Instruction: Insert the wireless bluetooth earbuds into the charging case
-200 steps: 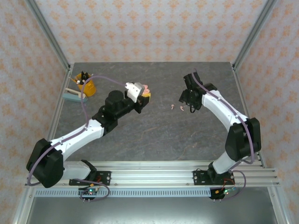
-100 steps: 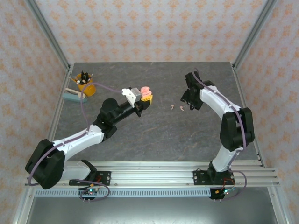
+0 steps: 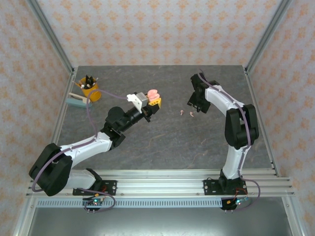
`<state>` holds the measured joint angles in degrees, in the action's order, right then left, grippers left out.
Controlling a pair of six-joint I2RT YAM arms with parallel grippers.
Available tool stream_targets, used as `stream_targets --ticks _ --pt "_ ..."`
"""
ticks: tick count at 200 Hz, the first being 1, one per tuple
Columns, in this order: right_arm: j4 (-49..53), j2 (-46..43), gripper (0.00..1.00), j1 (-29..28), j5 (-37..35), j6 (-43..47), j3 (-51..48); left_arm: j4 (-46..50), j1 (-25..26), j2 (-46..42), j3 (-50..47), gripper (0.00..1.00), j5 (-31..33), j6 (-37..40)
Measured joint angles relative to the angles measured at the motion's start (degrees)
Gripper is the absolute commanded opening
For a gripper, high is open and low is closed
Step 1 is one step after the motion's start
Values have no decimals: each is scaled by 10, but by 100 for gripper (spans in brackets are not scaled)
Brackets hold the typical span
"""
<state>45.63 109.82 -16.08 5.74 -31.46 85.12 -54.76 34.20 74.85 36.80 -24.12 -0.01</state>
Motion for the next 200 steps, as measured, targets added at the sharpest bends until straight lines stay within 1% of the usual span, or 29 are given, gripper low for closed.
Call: stream_targets --ticks 27,104,200 --pt "2 23 52 0 3 12 0 2 0 -2 0 0 4 0" --pt "-11 37 50 0 59 67 3 18 0 -3 0 0 4 0" --pt "-2 94 42 0 63 116 46 41 0 -3 0 0 4 0"
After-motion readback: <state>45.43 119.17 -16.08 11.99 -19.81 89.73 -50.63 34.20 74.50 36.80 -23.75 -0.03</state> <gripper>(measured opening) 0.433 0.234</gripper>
